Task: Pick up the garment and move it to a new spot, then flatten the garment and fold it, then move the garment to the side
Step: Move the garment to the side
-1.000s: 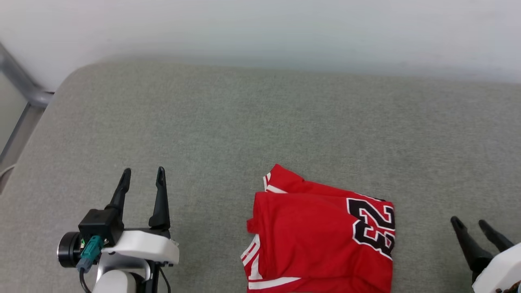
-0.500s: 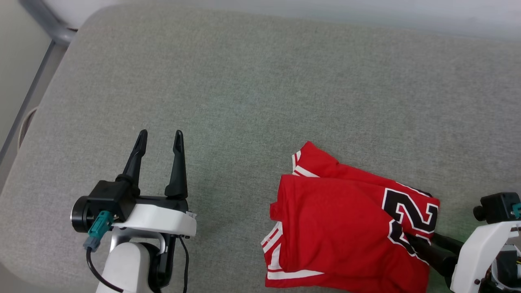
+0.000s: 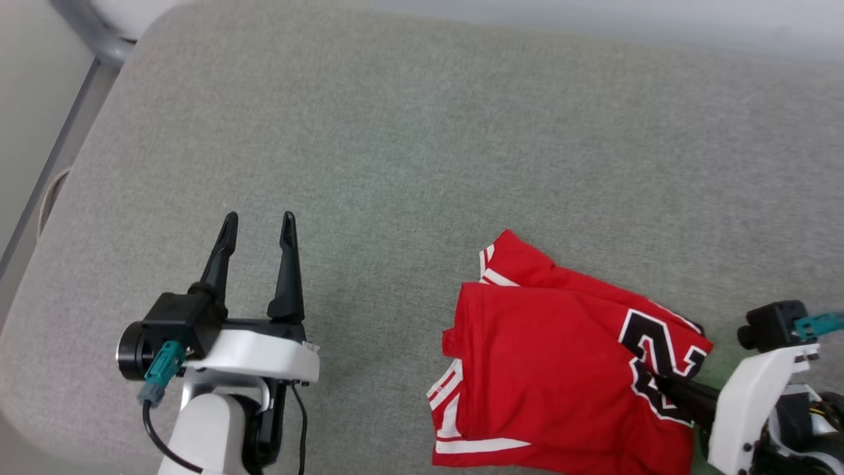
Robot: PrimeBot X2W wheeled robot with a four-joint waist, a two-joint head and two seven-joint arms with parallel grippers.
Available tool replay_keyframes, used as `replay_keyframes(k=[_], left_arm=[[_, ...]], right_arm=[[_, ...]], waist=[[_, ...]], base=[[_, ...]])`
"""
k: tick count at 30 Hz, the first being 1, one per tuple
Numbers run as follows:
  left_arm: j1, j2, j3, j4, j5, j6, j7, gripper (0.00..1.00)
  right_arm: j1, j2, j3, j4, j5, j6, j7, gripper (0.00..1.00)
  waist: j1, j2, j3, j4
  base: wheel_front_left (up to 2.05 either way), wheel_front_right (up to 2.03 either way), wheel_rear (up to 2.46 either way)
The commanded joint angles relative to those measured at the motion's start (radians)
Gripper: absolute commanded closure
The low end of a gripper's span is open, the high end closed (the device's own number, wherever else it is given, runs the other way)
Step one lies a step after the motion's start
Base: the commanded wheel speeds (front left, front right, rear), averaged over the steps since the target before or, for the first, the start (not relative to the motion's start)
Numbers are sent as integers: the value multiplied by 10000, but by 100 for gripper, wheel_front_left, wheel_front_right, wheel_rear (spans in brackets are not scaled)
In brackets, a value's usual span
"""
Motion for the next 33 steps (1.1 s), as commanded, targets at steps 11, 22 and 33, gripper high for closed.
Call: replay_keyframes(k=[11, 22, 33], left_arm=[[435, 85, 411, -133, 597, -295, -23, 0], [310, 543, 377, -515, 1043, -477, -21, 0], [-268, 1168, 65, -1400, 1424, -605, 705, 0]], right_arm=[[-385, -672, 796, -664, -1015, -14, -494, 100], [-1792, -925, 1324, 503, -1300, -13, -1317, 100], [-4245, -1017, 1627, 2760, -1721, -14, -3120, 100]], waist=[[-1, 0, -867, -2245], [-1, 0, 13, -5502], [-1, 0, 1370, -7347]], base=[[0, 0, 0], [0, 0, 0], [0, 0, 0]])
